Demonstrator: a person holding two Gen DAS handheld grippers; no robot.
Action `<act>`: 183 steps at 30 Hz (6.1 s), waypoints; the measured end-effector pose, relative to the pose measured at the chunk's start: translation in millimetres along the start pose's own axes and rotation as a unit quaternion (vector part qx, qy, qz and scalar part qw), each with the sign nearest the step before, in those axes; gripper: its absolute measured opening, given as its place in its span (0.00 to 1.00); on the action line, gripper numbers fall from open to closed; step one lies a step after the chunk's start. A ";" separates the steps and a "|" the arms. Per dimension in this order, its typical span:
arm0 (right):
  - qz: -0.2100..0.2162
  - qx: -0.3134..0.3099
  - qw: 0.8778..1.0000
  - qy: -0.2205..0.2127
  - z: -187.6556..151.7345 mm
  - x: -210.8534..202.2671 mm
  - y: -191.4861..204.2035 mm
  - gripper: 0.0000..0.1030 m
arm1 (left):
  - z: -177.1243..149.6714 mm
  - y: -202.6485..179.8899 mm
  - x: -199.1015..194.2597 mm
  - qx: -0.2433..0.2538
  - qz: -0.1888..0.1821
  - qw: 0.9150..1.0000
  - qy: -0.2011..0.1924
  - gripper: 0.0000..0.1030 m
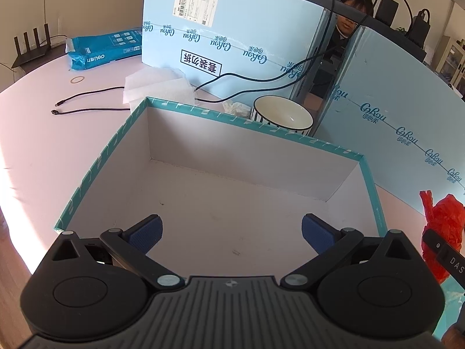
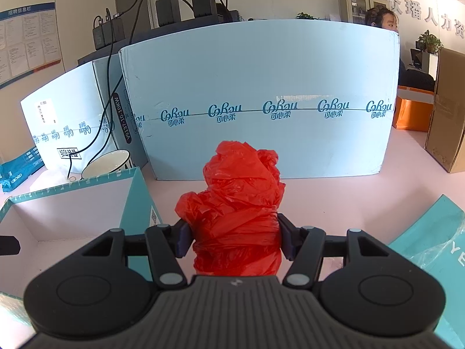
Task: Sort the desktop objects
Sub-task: 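Carry the red bag with the right tool toward the open white box, then lower the red bag into the white box with the right tool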
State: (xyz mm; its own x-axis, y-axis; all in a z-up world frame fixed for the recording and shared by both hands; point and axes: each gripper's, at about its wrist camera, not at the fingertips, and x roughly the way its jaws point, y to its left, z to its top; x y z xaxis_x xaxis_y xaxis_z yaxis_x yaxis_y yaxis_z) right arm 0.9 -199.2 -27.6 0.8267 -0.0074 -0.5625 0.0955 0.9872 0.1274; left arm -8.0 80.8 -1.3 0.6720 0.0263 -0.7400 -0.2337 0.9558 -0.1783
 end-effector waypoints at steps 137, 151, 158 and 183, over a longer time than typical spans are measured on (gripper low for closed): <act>0.169 -0.088 0.981 0.042 -3.0 31.6 137.5 0.60 | 22.1 58.4 6.6 -0.055 0.067 0.996 -0.014 0.99; 0.167 -0.081 0.980 0.069 -11.7 40.1 138.0 0.60 | 21.7 58.0 10.1 -0.051 0.062 0.997 -0.009 0.99; 0.164 -0.073 0.979 0.097 -16.5 51.6 141.5 0.60 | 23.0 58.1 13.3 -0.050 0.060 0.997 -0.003 0.99; 0.153 -0.099 0.973 0.138 -23.3 63.1 163.4 0.60 | 26.0 59.4 20.9 -0.046 0.049 0.998 0.006 0.99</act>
State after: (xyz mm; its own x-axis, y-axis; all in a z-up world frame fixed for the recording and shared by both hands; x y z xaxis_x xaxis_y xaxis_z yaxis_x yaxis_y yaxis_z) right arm 55.8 -34.6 -61.3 0.6165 0.3087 -0.7243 -0.2640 0.9477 0.1793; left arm 10.3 145.8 -10.5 0.6338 0.1147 -0.7649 -0.3617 0.9181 -0.1621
